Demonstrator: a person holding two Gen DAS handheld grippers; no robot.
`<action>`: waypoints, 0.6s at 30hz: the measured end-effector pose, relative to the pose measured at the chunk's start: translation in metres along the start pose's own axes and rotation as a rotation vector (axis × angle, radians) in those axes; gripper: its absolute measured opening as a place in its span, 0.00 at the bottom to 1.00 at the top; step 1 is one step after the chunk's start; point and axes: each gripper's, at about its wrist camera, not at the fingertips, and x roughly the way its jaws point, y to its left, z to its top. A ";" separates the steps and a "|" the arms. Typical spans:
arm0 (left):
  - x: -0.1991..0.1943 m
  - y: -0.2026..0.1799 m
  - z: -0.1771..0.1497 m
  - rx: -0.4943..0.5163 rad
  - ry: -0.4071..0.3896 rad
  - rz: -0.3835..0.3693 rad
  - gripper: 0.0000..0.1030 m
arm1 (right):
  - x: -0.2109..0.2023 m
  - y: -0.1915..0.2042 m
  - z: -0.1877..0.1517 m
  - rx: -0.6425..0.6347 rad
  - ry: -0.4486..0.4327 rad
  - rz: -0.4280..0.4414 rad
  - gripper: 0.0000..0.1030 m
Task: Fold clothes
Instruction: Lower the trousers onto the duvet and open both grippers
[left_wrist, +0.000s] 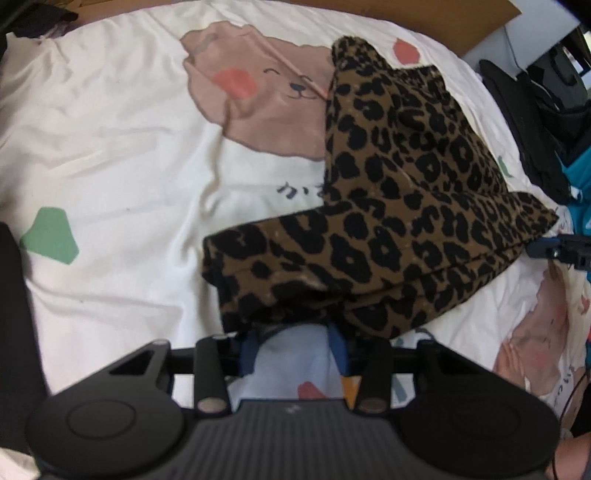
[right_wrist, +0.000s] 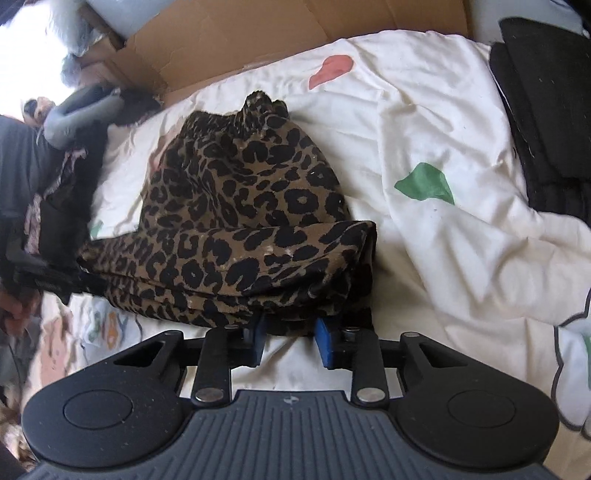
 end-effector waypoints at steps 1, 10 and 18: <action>-0.002 0.002 0.001 -0.003 -0.006 0.001 0.41 | 0.001 0.003 0.001 -0.018 0.006 -0.015 0.29; -0.034 0.005 0.024 -0.021 -0.112 -0.027 0.40 | -0.006 0.011 0.021 -0.039 -0.039 -0.004 0.30; -0.039 -0.001 0.044 -0.039 -0.114 0.001 0.40 | 0.001 0.009 0.046 -0.015 -0.088 0.001 0.30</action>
